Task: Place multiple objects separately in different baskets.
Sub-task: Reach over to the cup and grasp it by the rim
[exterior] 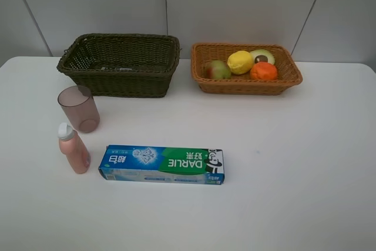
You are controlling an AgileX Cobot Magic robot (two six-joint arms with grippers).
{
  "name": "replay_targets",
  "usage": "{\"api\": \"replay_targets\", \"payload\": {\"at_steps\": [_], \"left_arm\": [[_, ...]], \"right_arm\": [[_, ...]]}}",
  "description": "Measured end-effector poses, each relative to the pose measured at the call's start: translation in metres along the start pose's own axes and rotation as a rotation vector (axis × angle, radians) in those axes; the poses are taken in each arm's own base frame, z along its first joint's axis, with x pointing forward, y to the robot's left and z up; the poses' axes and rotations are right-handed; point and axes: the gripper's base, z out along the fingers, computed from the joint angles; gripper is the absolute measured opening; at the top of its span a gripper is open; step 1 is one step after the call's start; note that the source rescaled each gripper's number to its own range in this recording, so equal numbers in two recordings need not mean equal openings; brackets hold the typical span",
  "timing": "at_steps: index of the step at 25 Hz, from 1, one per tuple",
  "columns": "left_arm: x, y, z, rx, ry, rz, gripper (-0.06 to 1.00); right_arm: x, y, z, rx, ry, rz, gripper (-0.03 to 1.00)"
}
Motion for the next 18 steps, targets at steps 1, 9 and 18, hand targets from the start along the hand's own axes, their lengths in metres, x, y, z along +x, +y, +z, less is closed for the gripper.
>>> {"api": "replay_targets", "payload": {"at_steps": [1, 9, 18], "left_arm": [[0.000, 0.000, 0.000, 0.000, 0.000, 0.000, 1.00], [0.000, 0.000, 0.000, 0.000, 0.000, 0.000, 1.00], [0.000, 0.000, 0.000, 0.000, 0.000, 0.000, 1.00]], "right_arm": [[0.003, 0.000, -0.003, 0.000, 0.000, 0.000, 1.00], [0.026, 0.004, -0.019, -0.048, -0.067, -0.047, 1.00], [0.037, 0.008, -0.029, -0.095, -0.146, -0.098, 1.00]]}}
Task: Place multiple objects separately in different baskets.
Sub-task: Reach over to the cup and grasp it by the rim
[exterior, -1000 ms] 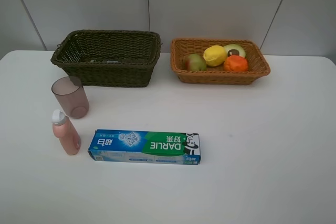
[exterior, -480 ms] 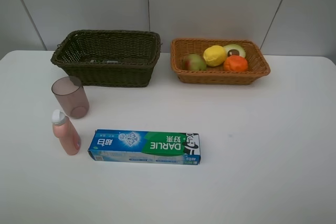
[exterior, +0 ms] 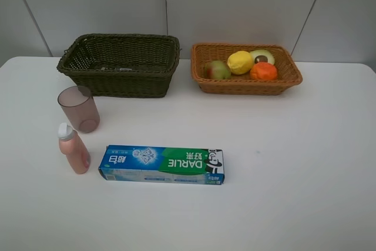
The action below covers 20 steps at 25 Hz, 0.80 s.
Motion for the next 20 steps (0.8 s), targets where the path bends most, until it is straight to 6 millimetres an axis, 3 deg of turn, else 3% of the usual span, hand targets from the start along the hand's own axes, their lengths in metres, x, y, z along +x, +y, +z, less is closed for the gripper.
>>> {"api": "replay_targets", "payload": {"at_steps": [20], "left_arm": [[0.0000, 0.0000, 0.0000, 0.000, 0.000, 0.000, 1.00]], "right_arm": [[0.0002, 0.0009, -0.0007, -0.070, -0.002, -0.028, 1.00]]}}
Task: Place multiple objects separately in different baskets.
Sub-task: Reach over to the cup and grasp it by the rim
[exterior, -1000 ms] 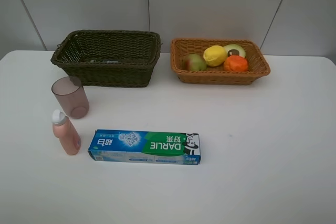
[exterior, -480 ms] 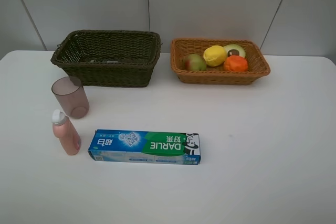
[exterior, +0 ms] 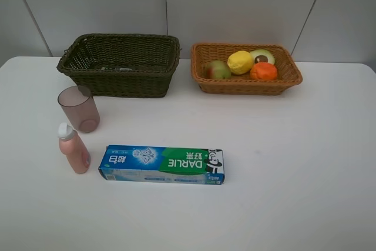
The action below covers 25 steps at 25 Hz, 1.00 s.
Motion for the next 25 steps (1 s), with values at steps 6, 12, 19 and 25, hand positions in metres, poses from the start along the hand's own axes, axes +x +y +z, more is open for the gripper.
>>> {"api": "replay_targets", "payload": {"at_steps": [6, 12, 19, 25], "left_arm": [[0.0000, 0.0000, 0.0000, 0.000, 0.000, 0.000, 1.00], [0.0000, 0.0000, 0.0000, 0.000, 0.000, 0.000, 1.00], [0.0000, 0.0000, 0.0000, 0.000, 0.000, 0.000, 1.00], [0.0000, 0.0000, 0.0000, 0.000, 0.000, 0.000, 1.00]], "right_arm": [[0.0000, 0.0000, 0.0000, 0.000, 0.000, 0.000, 1.00], [0.0000, 0.0000, 0.0000, 0.000, 0.000, 0.000, 1.00], [0.0000, 0.0000, 0.0000, 0.000, 0.000, 0.000, 1.00], [0.0000, 0.0000, 0.0000, 0.000, 0.000, 0.000, 1.00]]}}
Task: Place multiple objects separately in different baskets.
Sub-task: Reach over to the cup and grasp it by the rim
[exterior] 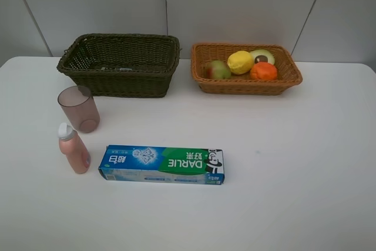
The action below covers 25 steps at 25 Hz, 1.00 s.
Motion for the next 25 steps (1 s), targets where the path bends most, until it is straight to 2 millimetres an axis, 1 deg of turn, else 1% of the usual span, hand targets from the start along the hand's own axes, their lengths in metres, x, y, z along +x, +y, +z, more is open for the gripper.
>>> {"api": "replay_targets", "payload": {"at_steps": [25], "left_arm": [[0.0000, 0.0015, 0.0000, -0.017, 0.001, 0.024, 1.00]], "right_arm": [[0.0000, 0.0000, 0.0000, 0.000, 0.000, 0.000, 1.00]]}}
